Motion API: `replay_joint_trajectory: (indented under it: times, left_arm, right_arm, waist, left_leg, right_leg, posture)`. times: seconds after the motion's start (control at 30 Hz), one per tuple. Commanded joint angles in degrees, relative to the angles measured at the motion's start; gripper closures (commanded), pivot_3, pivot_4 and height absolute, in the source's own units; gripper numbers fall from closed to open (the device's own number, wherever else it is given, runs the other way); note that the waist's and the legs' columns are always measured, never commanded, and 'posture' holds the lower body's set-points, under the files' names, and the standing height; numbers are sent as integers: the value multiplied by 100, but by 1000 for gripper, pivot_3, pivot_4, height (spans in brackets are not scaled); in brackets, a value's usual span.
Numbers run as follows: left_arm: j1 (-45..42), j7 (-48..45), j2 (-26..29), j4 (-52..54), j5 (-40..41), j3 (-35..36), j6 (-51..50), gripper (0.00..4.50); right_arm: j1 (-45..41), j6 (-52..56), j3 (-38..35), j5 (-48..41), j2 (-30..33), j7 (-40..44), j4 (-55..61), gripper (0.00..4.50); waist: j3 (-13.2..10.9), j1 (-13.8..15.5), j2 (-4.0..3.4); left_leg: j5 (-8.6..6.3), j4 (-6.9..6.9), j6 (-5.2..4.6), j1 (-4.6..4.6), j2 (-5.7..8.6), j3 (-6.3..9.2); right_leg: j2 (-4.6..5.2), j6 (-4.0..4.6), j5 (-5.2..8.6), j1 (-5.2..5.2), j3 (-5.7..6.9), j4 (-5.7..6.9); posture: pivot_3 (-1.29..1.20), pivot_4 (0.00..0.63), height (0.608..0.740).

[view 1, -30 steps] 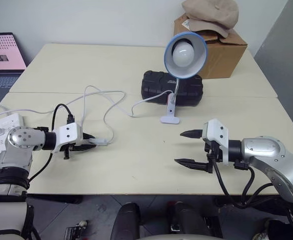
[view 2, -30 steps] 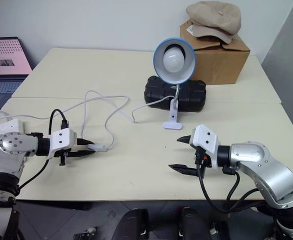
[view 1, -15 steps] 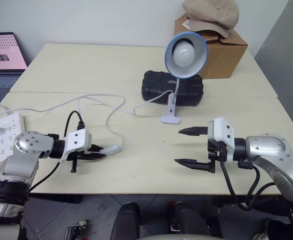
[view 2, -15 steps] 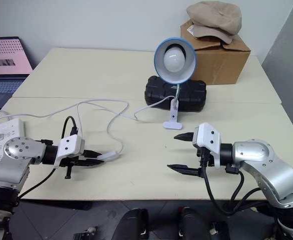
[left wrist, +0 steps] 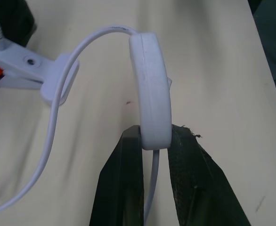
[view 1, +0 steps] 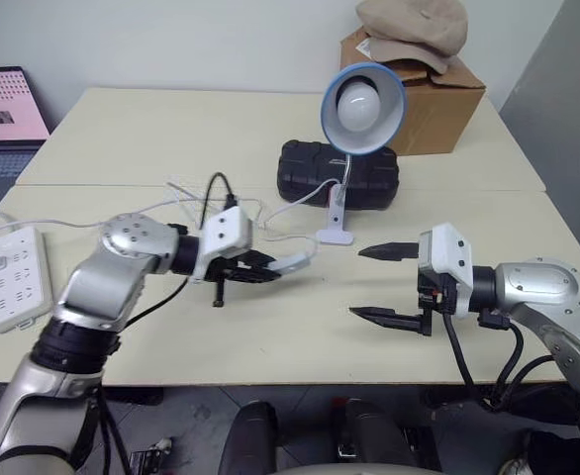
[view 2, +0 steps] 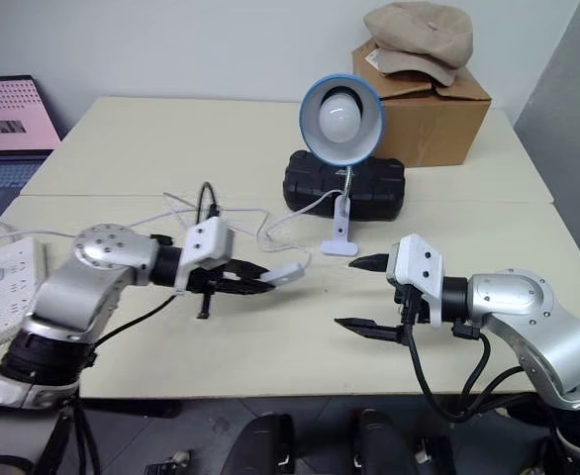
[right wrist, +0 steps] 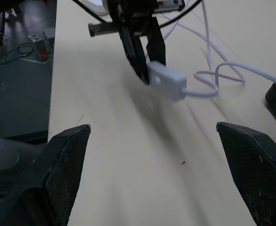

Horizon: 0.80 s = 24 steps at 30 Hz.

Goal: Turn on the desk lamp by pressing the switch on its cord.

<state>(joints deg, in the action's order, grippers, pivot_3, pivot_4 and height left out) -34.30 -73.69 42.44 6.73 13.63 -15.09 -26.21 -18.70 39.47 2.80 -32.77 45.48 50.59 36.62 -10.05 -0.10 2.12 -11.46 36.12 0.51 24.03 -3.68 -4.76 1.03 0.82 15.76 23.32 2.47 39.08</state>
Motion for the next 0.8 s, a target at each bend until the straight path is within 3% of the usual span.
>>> replay_joint_trajectory:
  times: [0.03, 0.5, 0.8]
  left_arm:
    - [-246, 35, -141, 57, -257, -323, 81, 4098]
    - [-214, 286, -302, -12, -771, -513, 456, 4098]
    - [18, 444, -299, 121, -887, -489, 596, 4098]
  right_arm:
    - [-340, 260, 120, -18, -3, -197, 199, 0]
    - [-1573, 152, 1937, 1134, -372, 23, -666, 0]
    - [-1853, -165, 2308, 1668, -672, 299, -1222, 0]
  waist:
    - [0, -11, 0]
    - [0, -4, 0]
    - [0, -4, 0]
  left_leg:
    - [0, 0, 0, -3, 0, -1]
    - [0, 1, 0, -3, 0, -4]
    - [0, 1, 0, -2, -1, -5]
  right_leg:
    - [0, -1, -1, -1, -5, 0]
    - [1, -1, -1, -1, -11, -1]
    - [1, -1, -1, 0, -10, -1]
  posture:
    - [0, 150, 740]
    - [0, 150, 740]
    - [0, 150, 740]
